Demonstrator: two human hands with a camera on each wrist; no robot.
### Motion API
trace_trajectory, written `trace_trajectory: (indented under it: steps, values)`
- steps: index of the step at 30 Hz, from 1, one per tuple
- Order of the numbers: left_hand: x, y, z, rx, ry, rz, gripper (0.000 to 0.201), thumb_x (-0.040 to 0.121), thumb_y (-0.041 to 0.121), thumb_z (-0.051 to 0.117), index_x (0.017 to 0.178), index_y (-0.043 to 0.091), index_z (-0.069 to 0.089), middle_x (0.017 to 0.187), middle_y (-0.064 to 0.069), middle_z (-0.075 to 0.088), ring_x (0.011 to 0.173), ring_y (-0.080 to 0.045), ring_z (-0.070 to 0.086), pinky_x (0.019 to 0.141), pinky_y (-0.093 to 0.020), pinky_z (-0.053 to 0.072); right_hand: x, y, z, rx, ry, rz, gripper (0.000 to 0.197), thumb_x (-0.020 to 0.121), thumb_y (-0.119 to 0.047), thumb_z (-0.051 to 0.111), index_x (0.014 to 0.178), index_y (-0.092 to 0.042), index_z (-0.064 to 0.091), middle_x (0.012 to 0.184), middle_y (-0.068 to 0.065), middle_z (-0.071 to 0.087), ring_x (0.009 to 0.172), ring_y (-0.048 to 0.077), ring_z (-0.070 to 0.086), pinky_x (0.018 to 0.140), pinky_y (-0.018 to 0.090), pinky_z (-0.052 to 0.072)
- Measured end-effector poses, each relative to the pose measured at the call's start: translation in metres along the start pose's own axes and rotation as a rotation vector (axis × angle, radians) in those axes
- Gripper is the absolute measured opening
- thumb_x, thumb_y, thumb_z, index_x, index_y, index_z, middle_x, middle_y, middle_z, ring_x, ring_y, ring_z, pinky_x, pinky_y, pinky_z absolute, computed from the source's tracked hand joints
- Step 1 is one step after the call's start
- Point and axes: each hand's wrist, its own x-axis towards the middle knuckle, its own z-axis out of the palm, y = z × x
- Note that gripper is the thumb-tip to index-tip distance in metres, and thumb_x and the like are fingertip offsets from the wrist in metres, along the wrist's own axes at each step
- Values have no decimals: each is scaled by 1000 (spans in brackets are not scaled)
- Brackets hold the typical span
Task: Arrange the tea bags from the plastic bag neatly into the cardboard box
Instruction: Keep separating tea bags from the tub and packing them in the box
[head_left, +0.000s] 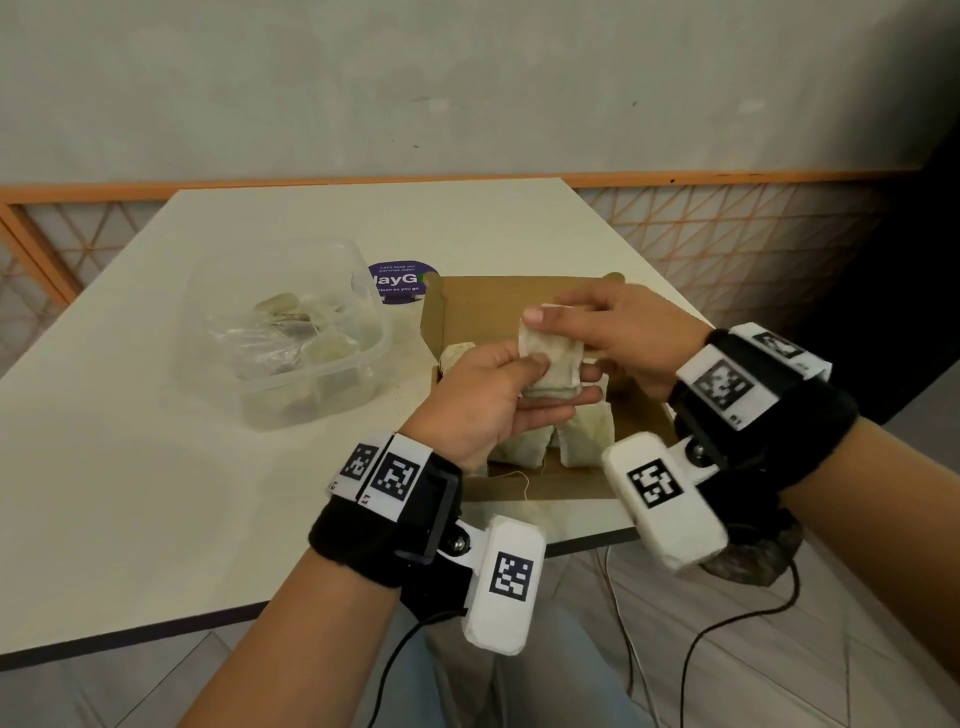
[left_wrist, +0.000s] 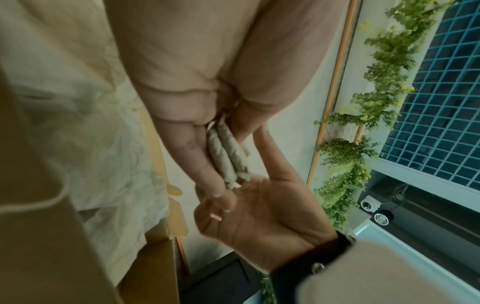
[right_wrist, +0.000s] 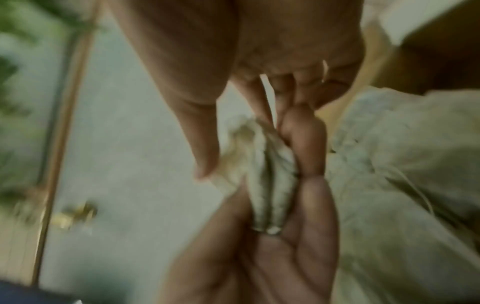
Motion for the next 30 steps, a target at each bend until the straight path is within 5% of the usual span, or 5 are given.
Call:
trace_trajectory:
  steps: [5, 13, 17, 23, 30]
  values:
    - [0, 1, -3, 145, 44, -8, 19, 97, 15, 49, 107, 6, 62, 105, -14, 69, 93, -22, 69, 79, -26, 57, -9, 18, -15, 179, -122, 53, 13, 73, -18, 73, 84, -16, 68, 71, 1, 64, 61, 11, 55, 62, 23, 40]
    - [-15, -8, -38, 222, 610, 420, 34, 85, -8, 56, 96, 24, 61, 105, 7, 65, 105, -5, 59, 88, -22, 45, -15, 49, -33, -62, -152, 172, 13, 74, -11, 74, 85, -16, 68, 86, 2, 68, 70, 9, 66, 59, 17, 55]
    - [-11, -25, -39, 178, 594, 265, 52, 81, -23, 41, 115, 15, 52, 125, 0, 56, 123, -13, 50, 100, -33, 44, -9, 54, -16, -134, -178, 205, 14, 77, -7, 73, 84, -16, 65, 86, 3, 63, 73, 11, 63, 58, 16, 55]
    - [-11, -32, -40, 164, 574, 230, 63, 76, -30, 31, 118, 15, 48, 107, 14, 55, 98, 3, 53, 69, -10, 49, 0, 48, -8, -249, -115, 227, 15, 77, -5, 72, 82, -15, 61, 88, 8, 61, 84, 25, 64, 75, 34, 58]
    - [-9, -33, -42, 110, 574, 245, 62, 76, -30, 29, 118, 12, 48, 109, 8, 56, 99, 0, 55, 68, -13, 51, -26, 34, -28, -491, 92, 158, 34, 78, -27, 73, 105, -14, 56, 87, 5, 70, 78, 19, 69, 80, 37, 57]
